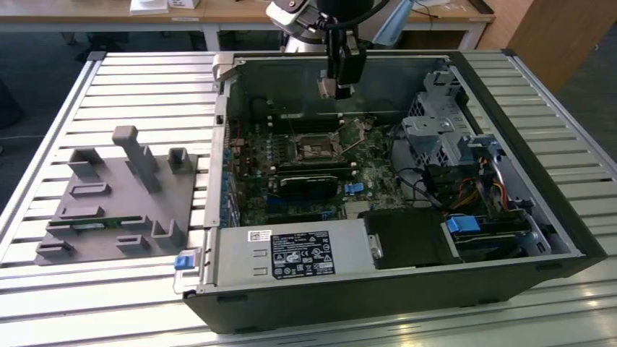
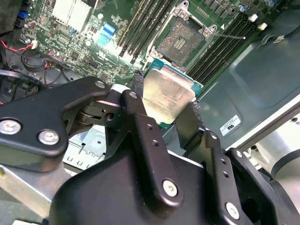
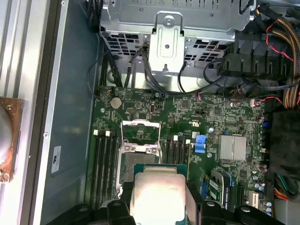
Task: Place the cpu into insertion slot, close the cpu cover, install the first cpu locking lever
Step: 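Place the cpu into insertion slot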
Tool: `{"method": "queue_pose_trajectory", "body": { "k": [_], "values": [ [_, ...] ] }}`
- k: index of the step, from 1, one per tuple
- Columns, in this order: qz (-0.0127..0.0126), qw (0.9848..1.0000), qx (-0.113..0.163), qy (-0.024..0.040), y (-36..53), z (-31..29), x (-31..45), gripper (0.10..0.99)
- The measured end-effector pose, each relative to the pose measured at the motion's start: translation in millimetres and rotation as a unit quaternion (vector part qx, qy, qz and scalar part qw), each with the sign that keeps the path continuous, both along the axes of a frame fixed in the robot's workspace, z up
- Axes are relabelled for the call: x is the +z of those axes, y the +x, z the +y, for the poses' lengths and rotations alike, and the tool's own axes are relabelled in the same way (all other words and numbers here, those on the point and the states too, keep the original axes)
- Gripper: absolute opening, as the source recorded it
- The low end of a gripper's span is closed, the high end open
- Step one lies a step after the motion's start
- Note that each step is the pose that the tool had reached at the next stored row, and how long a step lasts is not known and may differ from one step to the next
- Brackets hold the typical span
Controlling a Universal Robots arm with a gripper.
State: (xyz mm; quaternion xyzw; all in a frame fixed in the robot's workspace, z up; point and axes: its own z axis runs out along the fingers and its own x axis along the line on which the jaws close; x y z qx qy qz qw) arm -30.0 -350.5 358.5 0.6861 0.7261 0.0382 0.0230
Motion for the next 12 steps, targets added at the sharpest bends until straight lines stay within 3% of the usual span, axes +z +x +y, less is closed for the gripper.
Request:
{"method": "queue_pose_trajectory", "body": {
  "k": [12],
  "values": [
    [0.0000,1.0000,0.000,-0.0003,0.0,0.0,-5.0,0.525]
  ]
}}
